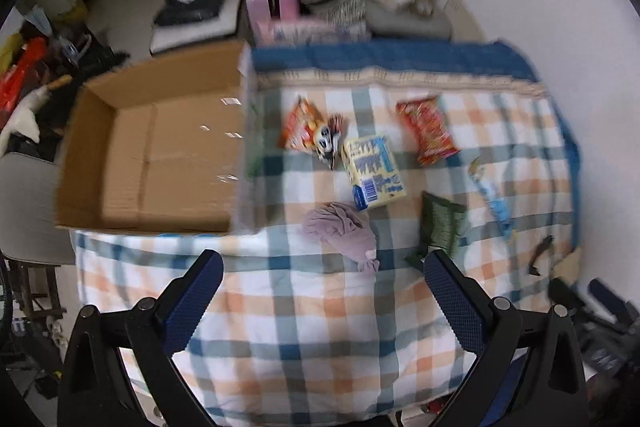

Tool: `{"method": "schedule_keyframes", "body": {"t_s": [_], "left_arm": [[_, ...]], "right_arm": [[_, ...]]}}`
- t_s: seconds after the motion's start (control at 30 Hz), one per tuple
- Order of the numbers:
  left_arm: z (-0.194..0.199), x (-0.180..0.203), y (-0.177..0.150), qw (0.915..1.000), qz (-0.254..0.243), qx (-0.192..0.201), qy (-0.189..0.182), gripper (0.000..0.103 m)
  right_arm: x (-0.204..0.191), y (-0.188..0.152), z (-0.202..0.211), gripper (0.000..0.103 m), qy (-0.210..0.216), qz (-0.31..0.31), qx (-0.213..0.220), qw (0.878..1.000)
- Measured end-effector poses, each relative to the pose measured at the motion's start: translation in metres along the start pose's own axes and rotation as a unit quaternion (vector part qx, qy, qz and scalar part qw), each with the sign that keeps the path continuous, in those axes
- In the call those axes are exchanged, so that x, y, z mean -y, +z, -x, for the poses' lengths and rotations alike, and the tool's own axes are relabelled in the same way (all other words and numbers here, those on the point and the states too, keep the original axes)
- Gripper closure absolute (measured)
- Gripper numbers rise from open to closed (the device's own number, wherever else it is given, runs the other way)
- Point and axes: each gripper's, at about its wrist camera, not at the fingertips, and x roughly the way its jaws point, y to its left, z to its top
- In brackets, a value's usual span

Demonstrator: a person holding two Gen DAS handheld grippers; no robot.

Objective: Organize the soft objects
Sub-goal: 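Grasp the yellow milk carton with the left tool while the right tool grasps the green bag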

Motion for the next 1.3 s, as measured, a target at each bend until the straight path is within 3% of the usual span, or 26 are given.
{"method": "schedule_keyframes", "body": {"t_s": [0.07, 0.17, 0.27, 0.43, 0.67, 0.93, 1.07, 1.17, 1.23, 1.3], "left_arm": [[-0.044, 0.013, 0.014, 0.9991, -0.009, -0.038, -0.015, 0.0], [-0.091, 0.028, 0.031, 0.9972, -0.031, -0.068, -0.005, 0.0], [-0.128, 0.034, 0.048, 0.9945, -0.028, -0.1, -0.011, 0.0], [-0.178, 0.045, 0.071, 0.9894, -0.027, -0.142, -0.014, 0.0], [-0.23, 0.062, 0.084, 0.9776, -0.022, -0.207, -0.034, 0.0], [-0.258, 0.075, 0.084, 0.9752, -0.029, -0.217, -0.028, 0.001], [-0.267, 0.083, 0.082, 0.9751, -0.039, -0.217, -0.019, 0.029], [-0.272, 0.09, 0.076, 0.9777, -0.042, -0.205, -0.014, 0.035], [-0.271, 0.088, 0.074, 0.979, -0.048, -0.198, -0.01, 0.037], [-0.267, 0.091, 0.069, 0.9819, -0.053, -0.182, 0.001, 0.038]], "right_arm": [[0.0, 0.011, -0.053, 0.0, 0.013, -0.004, -0.045, 0.999], [-0.004, 0.017, -0.113, 0.0, 0.016, -0.009, -0.093, 0.995], [-0.01, 0.021, -0.154, 0.0, 0.02, -0.015, -0.123, 0.992], [-0.014, 0.023, -0.198, 0.0, 0.037, -0.041, -0.158, 0.986], [-0.015, 0.022, -0.229, 0.001, 0.052, -0.063, -0.178, 0.981], [-0.015, 0.009, -0.258, 0.009, 0.057, -0.075, -0.201, 0.975], [-0.018, -0.004, -0.278, 0.017, 0.056, -0.077, -0.212, 0.973], [-0.019, -0.013, -0.29, 0.03, 0.05, -0.078, -0.22, 0.971], [-0.028, -0.003, -0.302, 0.049, 0.052, -0.082, -0.224, 0.97], [-0.03, -0.004, -0.294, 0.053, 0.047, -0.081, -0.224, 0.97]]}}
